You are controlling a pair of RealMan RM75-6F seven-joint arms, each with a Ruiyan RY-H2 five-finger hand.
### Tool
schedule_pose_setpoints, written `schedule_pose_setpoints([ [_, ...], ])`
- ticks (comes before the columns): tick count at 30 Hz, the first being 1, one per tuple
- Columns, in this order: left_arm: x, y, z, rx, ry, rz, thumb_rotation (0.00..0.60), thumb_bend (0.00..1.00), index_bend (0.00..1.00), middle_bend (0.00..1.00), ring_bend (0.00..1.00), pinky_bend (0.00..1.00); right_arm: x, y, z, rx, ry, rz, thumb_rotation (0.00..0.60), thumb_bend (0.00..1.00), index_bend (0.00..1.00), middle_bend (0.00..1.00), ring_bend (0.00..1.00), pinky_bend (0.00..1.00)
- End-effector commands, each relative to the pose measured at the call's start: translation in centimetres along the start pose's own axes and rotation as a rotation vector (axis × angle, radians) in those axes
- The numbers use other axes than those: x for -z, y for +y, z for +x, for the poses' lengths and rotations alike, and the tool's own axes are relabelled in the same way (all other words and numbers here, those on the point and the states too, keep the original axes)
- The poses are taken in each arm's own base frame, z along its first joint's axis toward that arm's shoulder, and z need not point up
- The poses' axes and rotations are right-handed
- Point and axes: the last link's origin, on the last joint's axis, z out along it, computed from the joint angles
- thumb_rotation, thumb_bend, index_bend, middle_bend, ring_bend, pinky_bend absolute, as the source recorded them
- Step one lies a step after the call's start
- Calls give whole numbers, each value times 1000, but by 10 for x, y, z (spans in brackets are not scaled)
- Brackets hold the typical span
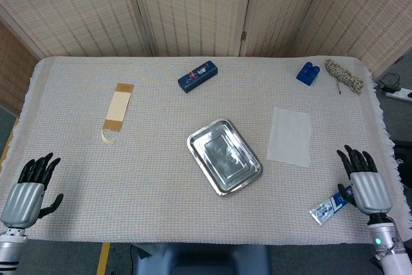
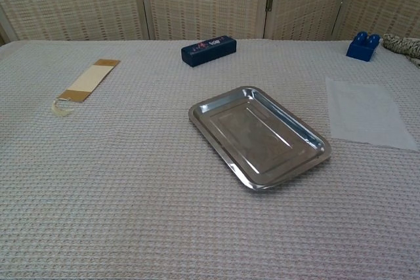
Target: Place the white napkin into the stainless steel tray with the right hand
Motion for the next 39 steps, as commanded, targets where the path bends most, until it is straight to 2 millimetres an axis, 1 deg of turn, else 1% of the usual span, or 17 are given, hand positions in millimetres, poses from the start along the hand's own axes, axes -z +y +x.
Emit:
schedule_pose_setpoints([
  [1, -2, -2, 0, 8, -4, 10, 600, 395, 0, 0, 0, 0, -16, -7, -10, -7, -23, 26, 600, 450, 148, 0, 0, 0],
  [3, -2, -1, 0, 18, -3, 3, 600, 396, 0, 0, 0, 0, -26, -9, -17, -4, -57, 34, 600, 449, 198, 0, 0, 0],
  [5, -2, 2, -1, 22, -4, -16, 600, 396, 0, 0, 0, 0, -37, -11, -23, 2, -77, 31, 600, 449, 225, 0, 0, 0],
  [10, -1, 0, -2, 27, -13, -13, 600, 396, 0, 0, 0, 0, -57, -15, -36, 2, -76, 4, 600, 449, 251, 0, 0, 0],
  [13, -2, -4, -1, 39, -17, -1, 600, 396, 0, 0, 0, 0, -64, -18, -43, 37, -53, -7, 600, 449, 257, 0, 0, 0],
  [19, -2, -6, 1, 58, -18, 0, 600, 396, 0, 0, 0, 0, -74, -25, -57, 69, -33, -24, 600, 449, 257, 0, 0, 0],
  [26, -1, -8, 3, 68, -23, 1, 600, 396, 0, 0, 0, 0, -86, -40, -73, 67, -48, -14, 600, 450, 257, 0, 0, 0],
  [34, -1, -9, 3, 73, -27, 1, 600, 396, 0, 0, 0, 0, -95, -57, -85, 61, -66, 10, 600, 449, 258, 0, 0, 0],
  [39, 0, -9, 4, 75, -27, 1, 600, 396, 0, 0, 0, 0, -99, -61, -88, 91, -62, 19, 600, 450, 257, 0, 0, 0],
])
